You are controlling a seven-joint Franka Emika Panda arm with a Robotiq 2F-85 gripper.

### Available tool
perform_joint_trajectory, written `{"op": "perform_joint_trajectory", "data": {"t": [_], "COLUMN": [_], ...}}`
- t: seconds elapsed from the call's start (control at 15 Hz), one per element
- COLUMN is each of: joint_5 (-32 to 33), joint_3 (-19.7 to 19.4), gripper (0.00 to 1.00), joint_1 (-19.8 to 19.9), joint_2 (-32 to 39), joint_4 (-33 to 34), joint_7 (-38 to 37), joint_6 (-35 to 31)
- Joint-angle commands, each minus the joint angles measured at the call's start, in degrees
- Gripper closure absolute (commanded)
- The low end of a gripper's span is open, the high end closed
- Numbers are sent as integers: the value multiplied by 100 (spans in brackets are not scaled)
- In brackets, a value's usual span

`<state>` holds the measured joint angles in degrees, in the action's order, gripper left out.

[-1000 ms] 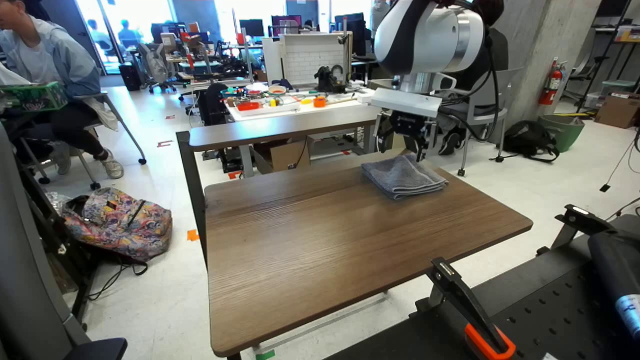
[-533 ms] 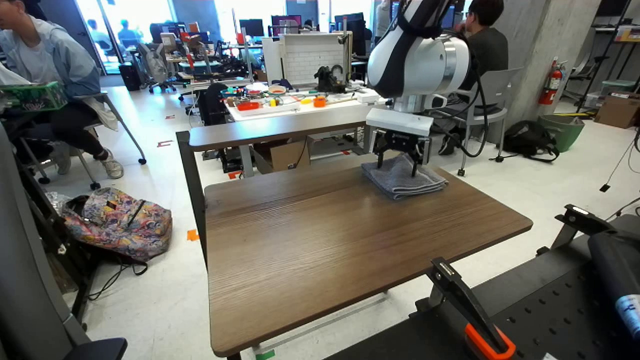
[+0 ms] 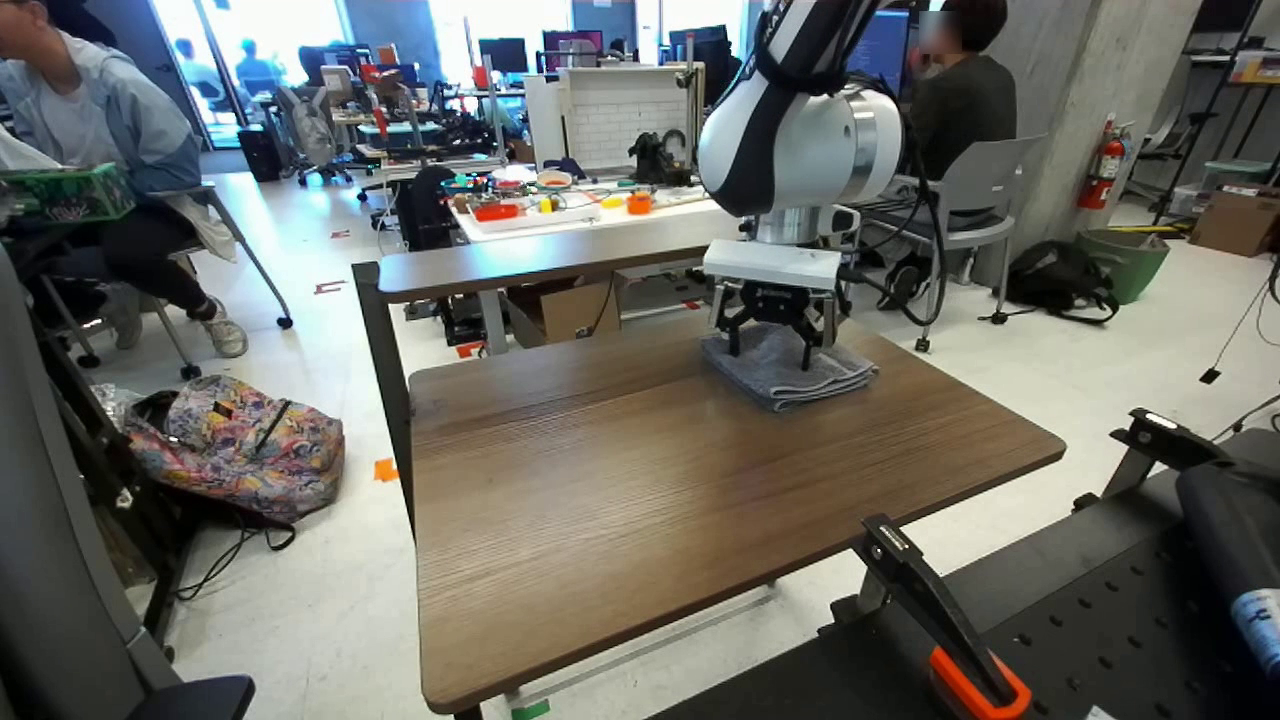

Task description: Move the towel from right to left.

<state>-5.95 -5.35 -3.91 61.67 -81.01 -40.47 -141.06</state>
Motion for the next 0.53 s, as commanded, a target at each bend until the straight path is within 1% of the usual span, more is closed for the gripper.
{"op": "perform_joint_trajectory", "data": {"t": [0.0, 0.47], "joint_5": [131, 558], "joint_3": [-79, -79], "gripper": [0, 0], "joint_1": [-317, -1058], "joint_2": [96, 131], "joint_4": [-98, -358], "joint_7": [170, 188], "joint_6": [196, 280]}}
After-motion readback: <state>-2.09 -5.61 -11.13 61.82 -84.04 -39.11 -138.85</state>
